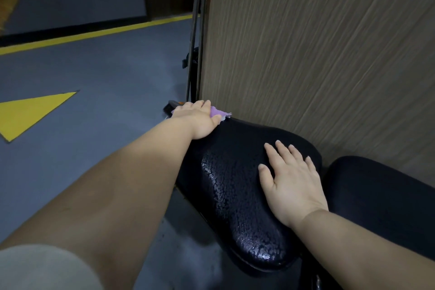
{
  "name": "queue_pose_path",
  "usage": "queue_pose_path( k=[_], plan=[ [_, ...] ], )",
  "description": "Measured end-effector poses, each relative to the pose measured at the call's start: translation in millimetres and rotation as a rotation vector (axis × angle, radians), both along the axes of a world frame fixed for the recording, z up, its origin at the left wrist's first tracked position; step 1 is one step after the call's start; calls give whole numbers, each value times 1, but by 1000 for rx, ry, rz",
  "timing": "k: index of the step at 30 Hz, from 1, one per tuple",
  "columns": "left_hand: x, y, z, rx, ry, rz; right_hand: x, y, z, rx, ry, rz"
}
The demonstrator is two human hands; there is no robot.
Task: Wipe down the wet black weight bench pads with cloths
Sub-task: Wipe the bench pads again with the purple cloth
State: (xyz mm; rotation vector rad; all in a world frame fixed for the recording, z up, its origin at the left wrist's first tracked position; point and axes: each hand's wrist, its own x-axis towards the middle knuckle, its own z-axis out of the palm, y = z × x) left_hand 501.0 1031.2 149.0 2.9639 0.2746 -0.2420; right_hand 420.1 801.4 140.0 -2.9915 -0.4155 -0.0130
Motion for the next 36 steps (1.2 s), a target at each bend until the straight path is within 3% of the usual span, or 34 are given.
queue_pose_path(
  k=[6,13,23,30,36],
  plan=[
    [-15,2,0,-25,-33,-41,0,0,1,-8,-3,-7],
    [-91,-3,-14,-76,-155,-92,0,0,-1,2,-3,-6],
    [-173,-48,-63,-357,-425,-63,0,-1,-2,17,-13,-2],
    [-200,-64,-65,-335,-428,-221,0,-2,-3,33,-21,2],
    [-217,-94,-67,-247,-557,-353,3,-4,-4,91,-7,15]
  ],
)
